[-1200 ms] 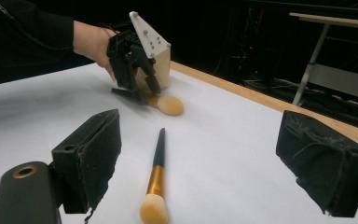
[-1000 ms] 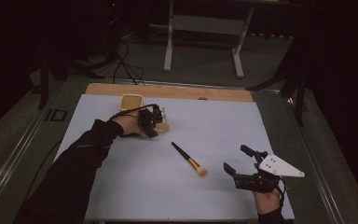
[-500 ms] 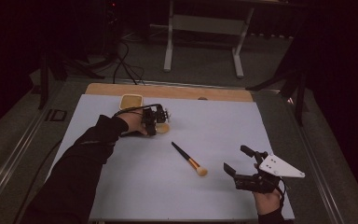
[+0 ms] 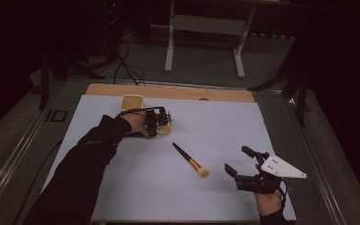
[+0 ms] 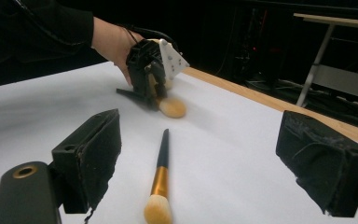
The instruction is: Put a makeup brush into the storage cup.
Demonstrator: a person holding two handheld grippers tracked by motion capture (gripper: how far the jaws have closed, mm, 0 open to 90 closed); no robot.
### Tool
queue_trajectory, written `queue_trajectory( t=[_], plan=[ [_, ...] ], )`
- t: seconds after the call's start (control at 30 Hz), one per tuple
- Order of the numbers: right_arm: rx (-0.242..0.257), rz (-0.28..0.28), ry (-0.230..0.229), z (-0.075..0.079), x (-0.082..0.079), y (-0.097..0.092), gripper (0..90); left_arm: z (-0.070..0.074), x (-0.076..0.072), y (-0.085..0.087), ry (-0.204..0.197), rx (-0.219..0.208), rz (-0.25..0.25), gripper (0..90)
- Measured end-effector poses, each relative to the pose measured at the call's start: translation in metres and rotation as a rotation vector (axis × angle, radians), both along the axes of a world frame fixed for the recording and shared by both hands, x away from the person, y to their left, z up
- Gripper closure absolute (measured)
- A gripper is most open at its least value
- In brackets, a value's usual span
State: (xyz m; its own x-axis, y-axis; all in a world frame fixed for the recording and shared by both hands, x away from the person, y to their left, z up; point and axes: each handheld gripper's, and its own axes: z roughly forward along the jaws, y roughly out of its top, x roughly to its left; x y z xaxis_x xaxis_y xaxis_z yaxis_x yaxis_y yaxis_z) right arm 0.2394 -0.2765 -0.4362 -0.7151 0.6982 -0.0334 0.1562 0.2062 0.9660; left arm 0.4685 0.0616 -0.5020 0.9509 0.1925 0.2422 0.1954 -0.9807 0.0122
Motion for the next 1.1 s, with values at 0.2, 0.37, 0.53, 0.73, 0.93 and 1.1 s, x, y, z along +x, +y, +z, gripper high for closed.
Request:
queue_trajectory(
  t=[0.2,0.37,0.53,0.73,0.93,1.1],
  plan=[
    [0.004,-0.001,-0.001,0.0,0.0,-0.001,13.7,0.0,-0.004,-0.002,-0.007,0.025,-0.036,63.3],
    [0.004,-0.003,-0.004,0.001,0.0,-0.001,13.7,0.005,-0.008,-0.002,0.015,0.018,-0.042,63.5],
    [0.005,-0.002,-0.003,0.001,0.0,-0.001,13.7,0.015,-0.011,0.001,0.033,0.004,-0.017,63.4],
    [0.007,-0.004,-0.001,0.0,0.0,-0.001,13.7,0.028,-0.018,0.005,0.088,-0.06,-0.002,63.5],
    [0.004,-0.006,-0.002,0.0,0.0,0.0,13.7,0.04,-0.022,0.008,0.09,-0.077,-0.018,63.5],
    [0.006,-0.009,-0.003,0.001,0.0,-0.001,13.7,0.059,-0.026,0.018,0.076,-0.15,-0.011,63.5]
  ],
)
